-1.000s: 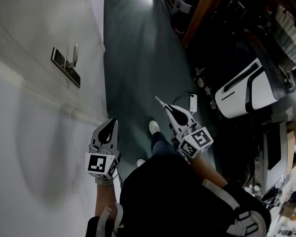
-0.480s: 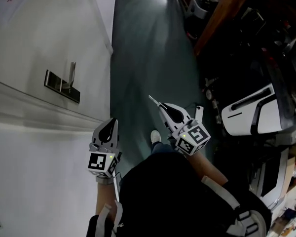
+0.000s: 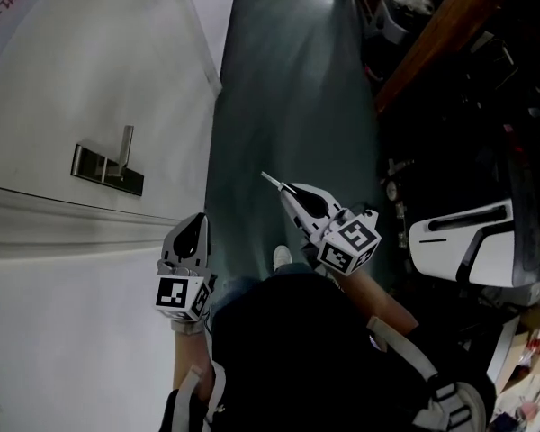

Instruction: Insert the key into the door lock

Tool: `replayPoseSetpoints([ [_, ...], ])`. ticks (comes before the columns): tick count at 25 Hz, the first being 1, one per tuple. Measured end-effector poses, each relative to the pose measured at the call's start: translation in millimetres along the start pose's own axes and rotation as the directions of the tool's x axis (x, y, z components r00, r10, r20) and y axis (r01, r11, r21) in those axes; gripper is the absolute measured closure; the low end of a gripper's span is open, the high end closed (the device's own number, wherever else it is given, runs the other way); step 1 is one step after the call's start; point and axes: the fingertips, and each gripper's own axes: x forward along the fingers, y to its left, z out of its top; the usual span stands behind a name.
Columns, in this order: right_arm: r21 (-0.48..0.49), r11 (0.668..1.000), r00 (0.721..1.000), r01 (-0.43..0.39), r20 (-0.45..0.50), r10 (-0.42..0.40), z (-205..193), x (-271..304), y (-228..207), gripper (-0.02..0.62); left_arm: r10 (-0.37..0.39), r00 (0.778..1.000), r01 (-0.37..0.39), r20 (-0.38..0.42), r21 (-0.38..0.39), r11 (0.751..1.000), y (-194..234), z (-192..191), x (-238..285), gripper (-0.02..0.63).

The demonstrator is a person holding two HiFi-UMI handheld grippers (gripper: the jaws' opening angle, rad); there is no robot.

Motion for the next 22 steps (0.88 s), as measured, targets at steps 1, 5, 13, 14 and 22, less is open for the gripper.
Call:
replayPoseSetpoints([
  [1,0.006,1.000,1.000,-0.015,-0.013,0.015,-0.5,4.8,-2.7,0.561,0.011,1.000,-0.011,0.002,-0.005,1.000,1.2,-0.4,1.1,0.598],
  [5,0.026,0.997,0.996,-0.073,-0.054,0.075,-3.6,28.3,-4.1,0.561,0.058,0.998,-0.058,-0.010,-0.016,0.998,12.0,-3.7,1.3,0.598],
  [13,0.078,0.983,0.978,-0.164,-0.117,0.172,-15.4,86.2,12.3,0.561,0.136,0.990,-0.137,-0.018,-0.047,0.989,53.5,-12.2,-8.3,0.598],
  [14,0.083,0.982,0.975,-0.173,-0.124,0.182,-16.9,93.8,15.2,0.561,0.145,0.989,-0.146,-0.016,-0.051,0.988,59.6,-12.4,-10.1,0.598],
  [22,0.107,0.963,0.944,-0.248,-0.197,0.265,-34.3,159.4,44.5,0.561,0.217,0.975,-0.220,-0.041,-0.072,0.973,110.4,-24.8,-27.6,0.598],
])
